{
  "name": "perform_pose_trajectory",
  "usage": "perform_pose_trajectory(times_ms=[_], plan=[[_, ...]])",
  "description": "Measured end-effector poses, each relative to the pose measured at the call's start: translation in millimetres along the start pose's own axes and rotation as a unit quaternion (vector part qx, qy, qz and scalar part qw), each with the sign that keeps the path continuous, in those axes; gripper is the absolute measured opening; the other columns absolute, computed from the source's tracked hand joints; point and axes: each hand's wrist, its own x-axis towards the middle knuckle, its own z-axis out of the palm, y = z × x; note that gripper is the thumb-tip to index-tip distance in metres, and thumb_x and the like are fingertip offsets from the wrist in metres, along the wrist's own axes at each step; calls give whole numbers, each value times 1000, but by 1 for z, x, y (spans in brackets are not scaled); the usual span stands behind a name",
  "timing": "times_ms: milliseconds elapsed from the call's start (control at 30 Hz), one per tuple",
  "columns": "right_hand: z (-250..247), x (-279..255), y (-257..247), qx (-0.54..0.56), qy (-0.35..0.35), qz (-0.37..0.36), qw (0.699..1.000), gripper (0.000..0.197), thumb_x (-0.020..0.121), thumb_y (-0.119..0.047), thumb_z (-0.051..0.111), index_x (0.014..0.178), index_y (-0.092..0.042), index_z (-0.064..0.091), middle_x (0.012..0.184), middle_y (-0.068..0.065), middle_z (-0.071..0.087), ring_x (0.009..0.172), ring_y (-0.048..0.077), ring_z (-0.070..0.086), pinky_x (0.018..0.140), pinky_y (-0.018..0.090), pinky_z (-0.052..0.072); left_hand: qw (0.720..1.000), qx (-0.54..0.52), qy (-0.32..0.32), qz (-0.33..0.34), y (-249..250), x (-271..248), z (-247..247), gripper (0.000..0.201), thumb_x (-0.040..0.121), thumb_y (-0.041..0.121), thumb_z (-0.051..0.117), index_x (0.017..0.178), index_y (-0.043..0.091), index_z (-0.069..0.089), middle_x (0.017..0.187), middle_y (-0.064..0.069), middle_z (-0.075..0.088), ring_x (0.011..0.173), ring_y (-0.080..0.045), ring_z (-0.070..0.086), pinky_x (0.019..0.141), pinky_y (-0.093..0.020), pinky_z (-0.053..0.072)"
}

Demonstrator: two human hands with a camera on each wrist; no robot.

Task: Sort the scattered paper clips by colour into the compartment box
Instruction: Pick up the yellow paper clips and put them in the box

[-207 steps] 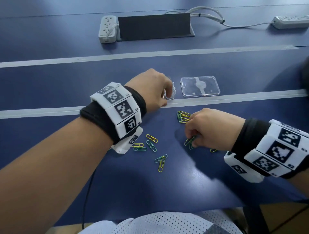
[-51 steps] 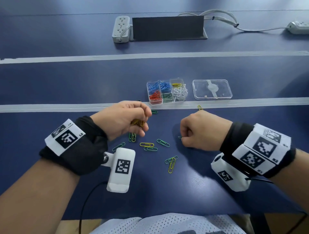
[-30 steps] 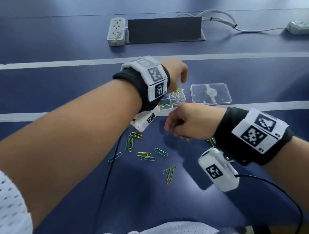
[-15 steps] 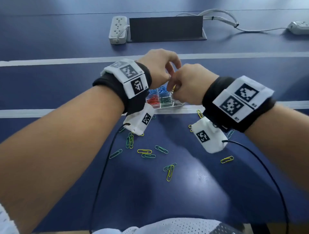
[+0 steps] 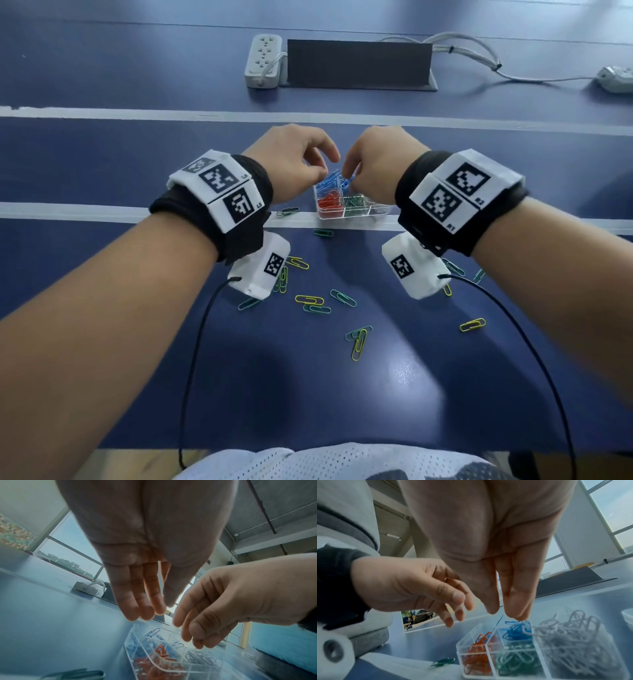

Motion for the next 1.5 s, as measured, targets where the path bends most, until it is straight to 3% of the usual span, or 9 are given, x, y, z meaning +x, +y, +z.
perform_pose_trajectory(times_ms=[267,433,533,700,900,1033,1167,1300,1500], plan=[[-11,-34,12,26,-16,-30,999,23,82,-5,54,84,-16,74,55,-11,55,67,17,60,70,21,53,988,128,-79,-44,-11,-25,-1,7,81,18,67,85,24,69,63,15,56,53,3,51,59,-12,41],[14,-39,-7,-48,-57,-86,993,22,82,-13,55,92,-18,74,87,5,70,78,26,61,81,31,54,976,195,-53,-80,-17,-26,1,19,80,14,65,98,18,69,81,3,64,82,-18,57,77,-23,44],[28,-31,-19,-104,-67,-89,988,24,86,-17,53,102,-13,70,87,9,60,80,28,54,64,27,44,973,210,-40,-87,-19,-24,2,31,82,16,63,113,17,65,100,-1,69,99,-20,59,86,-25,43],[40,-24,-31,-138,-80,-113,981,21,87,-12,56,105,-6,64,104,17,61,96,35,59,67,29,40,970,217,-37,-100,-18,-21,3,25,76,19,68,101,19,73,97,-2,72,95,-22,64,79,-24,48],[38,-31,-36,-156,-96,-113,977,21,85,-17,56,67,-8,50,64,4,41,73,29,48,57,25,38,968,226,-51,-99,-13,-24,5,11,77,13,64,80,17,73,86,-5,71,86,-23,65,68,-24,44],[38,-34,-33,-107,-113,-144,977,21,79,-26,62,90,-10,70,86,7,68,80,25,58,64,25,44,964,236,-62,-102,-12,-27,4,10,76,12,60,73,20,65,79,-1,65,80,-21,60,65,-25,43],[37,-37,-32,-7,-98,-142,985,24,83,-23,56,105,-20,66,91,-3,59,84,18,50,78,24,43,973,178,-81,-121,-15,-33,0,14,79,11,57,87,21,62,79,4,63,77,-17,58,75,-26,48],[38,-39,-33,37,-128,-97,986,19,86,-20,47,76,-23,63,64,-6,57,70,16,55,75,22,46,978,80,-86,-174,-22,-49,-5,19,82,6,45,76,20,57,67,-1,66,57,-17,61,74,-26,50],[35,-55,-25,40,-150,-101,983,22,85,-21,49,65,-22,57,64,-4,58,65,13,53,66,23,43,970,138,-86,-181,-27,-65,-5,6,87,21,51,87,19,57,73,10,51,81,-17,49,73,-24,35]])
